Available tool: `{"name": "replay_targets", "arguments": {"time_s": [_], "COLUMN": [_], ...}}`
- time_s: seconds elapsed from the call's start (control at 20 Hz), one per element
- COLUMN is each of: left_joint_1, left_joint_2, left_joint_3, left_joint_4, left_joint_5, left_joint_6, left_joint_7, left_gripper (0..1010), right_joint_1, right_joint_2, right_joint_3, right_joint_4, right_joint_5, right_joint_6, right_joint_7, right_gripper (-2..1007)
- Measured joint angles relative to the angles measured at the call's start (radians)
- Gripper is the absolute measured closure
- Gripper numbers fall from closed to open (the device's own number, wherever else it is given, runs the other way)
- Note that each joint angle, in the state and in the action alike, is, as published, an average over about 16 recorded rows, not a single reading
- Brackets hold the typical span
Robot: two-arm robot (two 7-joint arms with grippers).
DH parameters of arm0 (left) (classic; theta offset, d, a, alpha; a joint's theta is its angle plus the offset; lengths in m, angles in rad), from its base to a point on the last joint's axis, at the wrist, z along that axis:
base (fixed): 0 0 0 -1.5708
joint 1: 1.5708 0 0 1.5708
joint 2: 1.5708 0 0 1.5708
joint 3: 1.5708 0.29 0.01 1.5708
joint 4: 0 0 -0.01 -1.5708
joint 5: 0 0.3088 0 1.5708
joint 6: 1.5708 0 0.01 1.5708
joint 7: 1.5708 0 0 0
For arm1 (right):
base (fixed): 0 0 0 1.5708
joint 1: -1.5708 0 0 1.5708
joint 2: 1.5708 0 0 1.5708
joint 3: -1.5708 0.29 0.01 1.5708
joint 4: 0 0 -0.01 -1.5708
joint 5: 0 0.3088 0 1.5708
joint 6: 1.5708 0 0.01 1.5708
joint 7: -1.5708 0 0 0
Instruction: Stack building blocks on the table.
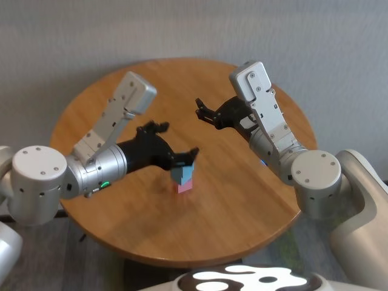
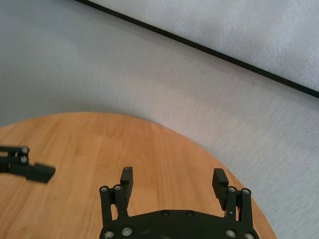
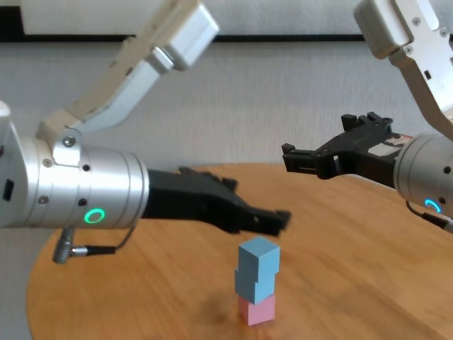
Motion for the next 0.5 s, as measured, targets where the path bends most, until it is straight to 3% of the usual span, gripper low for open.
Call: {"name": "replay_targets", "arguments": {"time_s": [0.2,0.5], "left_joint_1": [0.042,0.116], "left_joint_2": [-0.022,-0.077], "left_joint_3": [-0.045,-0.132], "left_joint_4": [-0.007,-0.007], "left_joint_5": [-0.001,-0.001], "left_joint_6": [-0.083,-0.215], "left_joint_7": [0.072,0.190], "left_gripper": [7,7], "right_joint_1": [0.000,-0.008], "right_joint_2": [0.000,-0.005], "right_joint_3": [0.000,0.003], "right_joint_4": [0.000,-0.011], "right_joint_5": [0.000,0.008], "right_joint_6": [0.000,-0.005], "right_joint_7": [0.000,0.010], "right_gripper": [0,0]}}
